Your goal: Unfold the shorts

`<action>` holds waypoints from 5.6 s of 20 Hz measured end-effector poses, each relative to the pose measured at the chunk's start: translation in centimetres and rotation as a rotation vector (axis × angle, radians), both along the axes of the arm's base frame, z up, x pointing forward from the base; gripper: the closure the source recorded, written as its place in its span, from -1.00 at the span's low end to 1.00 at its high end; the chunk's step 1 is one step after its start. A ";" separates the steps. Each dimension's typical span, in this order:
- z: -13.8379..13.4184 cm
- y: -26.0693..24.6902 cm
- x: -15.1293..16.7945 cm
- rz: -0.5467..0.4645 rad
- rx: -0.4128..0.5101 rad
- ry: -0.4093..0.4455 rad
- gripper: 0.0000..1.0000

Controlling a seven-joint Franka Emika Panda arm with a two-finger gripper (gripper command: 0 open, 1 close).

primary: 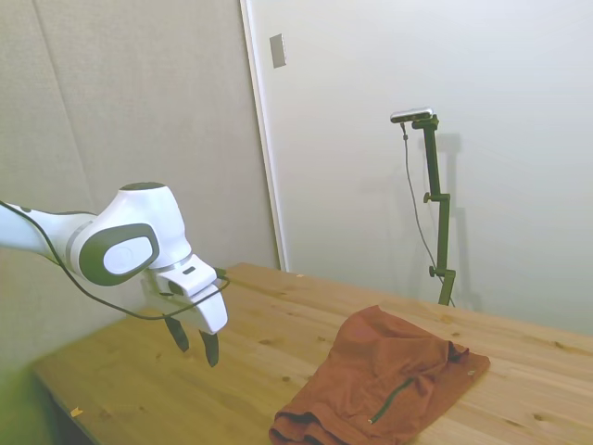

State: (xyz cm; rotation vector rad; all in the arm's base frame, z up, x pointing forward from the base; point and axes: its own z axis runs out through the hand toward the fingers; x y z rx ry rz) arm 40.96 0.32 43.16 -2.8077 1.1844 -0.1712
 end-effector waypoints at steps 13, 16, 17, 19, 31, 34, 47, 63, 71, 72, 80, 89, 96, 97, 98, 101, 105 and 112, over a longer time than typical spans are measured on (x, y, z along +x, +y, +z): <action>5.5 -10.9 6.6 -0.208 -0.020 -0.155 -1.00; 7.2 -16.8 9.0 -0.303 -0.024 -0.210 -1.00; 7.6 -18.8 9.8 -0.333 -0.024 -0.223 -1.00; 8.1 -22.4 11.6 -0.378 -0.009 -0.247 -1.00; 1.7 -37.5 21.9 -0.565 0.035 -0.250 -1.00; -0.4 -38.2 23.7 -0.575 0.057 -0.235 -1.00; -5.5 -37.1 27.1 -0.552 0.103 -0.181 1.00; -6.0 -36.9 26.9 -0.523 0.109 -0.174 1.00; -3.9 -35.2 26.4 -0.456 0.106 -0.197 1.00; -3.2 -34.5 26.3 -0.443 0.103 -0.205 1.00; 1.9 -20.6 25.8 -0.250 0.009 -0.249 1.00; -3.6 -1.7 27.4 -0.064 -0.180 -0.226 1.00; -3.6 5.2 26.1 0.021 -0.208 -0.270 1.00; -3.3 5.6 25.6 0.028 -0.203 -0.270 1.00; -3.1 6.0 25.1 0.036 -0.199 -0.270 1.00; -2.7 7.6 23.9 0.060 -0.210 -0.275 1.00; -4.2 10.0 23.8 0.069 -0.244 -0.269 1.00; -6.7 12.5 25.1 0.092 -0.262 -0.236 -1.00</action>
